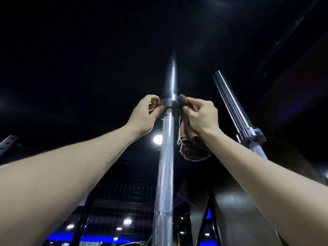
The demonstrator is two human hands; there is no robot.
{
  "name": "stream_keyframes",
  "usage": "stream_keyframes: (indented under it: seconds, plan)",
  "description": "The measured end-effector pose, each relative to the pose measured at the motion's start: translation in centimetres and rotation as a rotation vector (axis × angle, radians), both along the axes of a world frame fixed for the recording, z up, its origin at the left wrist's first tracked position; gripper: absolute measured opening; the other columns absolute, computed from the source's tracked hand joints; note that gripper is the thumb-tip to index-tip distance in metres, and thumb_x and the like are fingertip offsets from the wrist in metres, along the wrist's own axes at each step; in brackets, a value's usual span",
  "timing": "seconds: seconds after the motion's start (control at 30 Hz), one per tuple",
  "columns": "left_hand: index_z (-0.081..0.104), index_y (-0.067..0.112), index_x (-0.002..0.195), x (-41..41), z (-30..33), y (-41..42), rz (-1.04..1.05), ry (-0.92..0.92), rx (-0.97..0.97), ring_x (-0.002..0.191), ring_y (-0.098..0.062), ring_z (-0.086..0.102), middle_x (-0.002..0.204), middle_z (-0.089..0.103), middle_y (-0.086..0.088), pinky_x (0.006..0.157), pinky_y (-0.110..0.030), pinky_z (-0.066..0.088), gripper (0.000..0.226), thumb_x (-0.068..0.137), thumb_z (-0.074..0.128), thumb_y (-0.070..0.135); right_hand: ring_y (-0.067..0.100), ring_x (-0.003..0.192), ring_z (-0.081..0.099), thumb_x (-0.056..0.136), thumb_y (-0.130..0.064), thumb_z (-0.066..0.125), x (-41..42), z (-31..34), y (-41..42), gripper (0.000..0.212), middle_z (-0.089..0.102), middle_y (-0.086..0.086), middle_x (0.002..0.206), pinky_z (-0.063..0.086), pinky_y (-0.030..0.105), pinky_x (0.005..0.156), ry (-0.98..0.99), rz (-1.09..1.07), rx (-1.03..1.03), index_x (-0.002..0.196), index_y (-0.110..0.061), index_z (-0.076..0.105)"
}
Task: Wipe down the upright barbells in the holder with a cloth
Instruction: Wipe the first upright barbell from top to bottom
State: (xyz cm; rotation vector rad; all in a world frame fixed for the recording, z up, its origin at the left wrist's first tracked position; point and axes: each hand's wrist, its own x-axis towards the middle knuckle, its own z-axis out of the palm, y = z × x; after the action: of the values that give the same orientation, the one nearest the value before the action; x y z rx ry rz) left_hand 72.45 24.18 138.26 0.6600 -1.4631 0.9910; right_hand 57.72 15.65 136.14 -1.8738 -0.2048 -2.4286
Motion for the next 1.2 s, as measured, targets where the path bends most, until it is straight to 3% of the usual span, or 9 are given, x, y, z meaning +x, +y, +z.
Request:
stream_keyframes:
  seconds: [0.17, 0.37, 0.53, 0.63, 0.77, 0.9, 1.0, 1.1, 1.2]
  plan:
    - [0.060, 0.020, 0.109, -0.8, 0.7, 1.2, 0.138, -0.072, -0.069, 0.100, -0.011, 0.057, 0.109, 0.061, 0.003, 0.091, -0.024, 0.048, 0.020, 0.090, 0.064, 0.024, 0.015, 0.102, 0.061, 0.088, -0.023, 0.063, 0.4, -0.6, 0.7, 0.019, 0.066, -0.003, 0.106, 0.049, 0.038, 0.091, -0.109, -0.043, -0.088, 0.106, -0.027, 0.066]
    - [0.059, 0.021, 0.093, -0.6, 0.7, 1.4, 0.024, 0.009, 0.066, 0.090, -0.013, 0.059, 0.090, 0.060, 0.012, 0.090, -0.038, 0.054, 0.014, 0.084, 0.070, 0.025, 0.019, 0.106, 0.062, 0.089, -0.020, 0.065, 0.0, 0.2, -0.1, 0.020, 0.067, 0.001, 0.101, 0.046, 0.026, 0.088, 0.095, -0.069, 0.076, 0.107, -0.023, 0.070]
    - [0.061, 0.016, 0.104, -1.4, 1.2, 1.3, 0.315, -0.126, -0.064, 0.101, -0.013, 0.057, 0.104, 0.057, 0.004, 0.092, -0.022, 0.045, 0.018, 0.087, 0.067, 0.020, 0.017, 0.105, 0.061, 0.087, -0.021, 0.064, -1.5, 0.6, 2.3, 0.024, 0.068, -0.002, 0.109, 0.047, 0.030, 0.092, 0.038, -0.182, -0.068, 0.109, -0.030, 0.071]
    - [0.066, 0.012, 0.101, -2.1, 1.3, 1.3, 0.338, -0.135, -0.100, 0.094, -0.009, 0.056, 0.102, 0.056, 0.004, 0.074, -0.006, 0.037, 0.016, 0.086, 0.069, 0.017, 0.013, 0.103, 0.057, 0.091, -0.024, 0.060, -1.3, 0.5, 2.7, 0.025, 0.061, -0.004, 0.113, 0.038, 0.021, 0.082, 0.050, -0.265, -0.095, 0.112, -0.034, 0.069]
    - [0.064, 0.010, 0.101, -2.2, 1.6, 1.6, 0.298, -0.113, -0.023, 0.087, -0.011, 0.057, 0.096, 0.060, 0.002, 0.074, -0.018, 0.042, 0.021, 0.083, 0.072, 0.018, 0.019, 0.101, 0.063, 0.090, -0.018, 0.061, -1.5, 0.8, 1.3, 0.018, 0.070, 0.002, 0.100, 0.048, 0.029, 0.086, 0.097, -0.176, 0.048, 0.102, -0.022, 0.073]
    - [0.062, 0.011, 0.097, -1.0, 1.1, 1.6, -0.002, -0.017, 0.121, 0.085, -0.016, 0.059, 0.087, 0.062, 0.002, 0.076, -0.026, 0.051, 0.018, 0.082, 0.072, 0.015, 0.020, 0.103, 0.062, 0.090, -0.020, 0.061, -1.8, 0.2, 1.0, 0.018, 0.069, 0.002, 0.102, 0.048, 0.031, 0.089, 0.147, -0.226, 0.044, 0.103, -0.023, 0.074]
    - [0.062, 0.012, 0.106, -0.6, 0.8, 1.6, 0.060, -0.031, 0.059, 0.098, -0.009, 0.057, 0.102, 0.062, 0.004, 0.078, -0.010, 0.045, 0.027, 0.083, 0.072, 0.022, 0.019, 0.097, 0.058, 0.091, -0.027, 0.058, -1.7, -0.1, 2.3, 0.021, 0.058, -0.005, 0.102, 0.038, 0.026, 0.075, 0.068, -0.386, -0.117, 0.107, -0.034, 0.070]
    - [0.060, 0.015, 0.114, -1.4, 0.7, 1.5, 0.108, -0.069, 0.042, 0.109, -0.011, 0.055, 0.116, 0.061, 0.000, 0.092, -0.023, 0.044, 0.038, 0.081, 0.073, 0.027, 0.017, 0.100, 0.056, 0.093, -0.029, 0.055, -1.6, 0.1, 2.9, 0.025, 0.056, -0.004, 0.113, 0.032, 0.024, 0.074, 0.000, -0.377, -0.155, 0.115, -0.034, 0.067]
    - [0.062, 0.016, 0.100, -1.7, 0.9, 1.1, 0.133, -0.052, -0.011, 0.095, -0.016, 0.062, 0.100, 0.065, -0.001, 0.090, -0.030, 0.049, 0.023, 0.082, 0.073, 0.025, 0.015, 0.106, 0.056, 0.094, -0.027, 0.057, -1.3, 0.0, 2.5, 0.028, 0.058, -0.002, 0.115, 0.037, 0.023, 0.079, -0.017, -0.257, -0.085, 0.119, -0.033, 0.065]
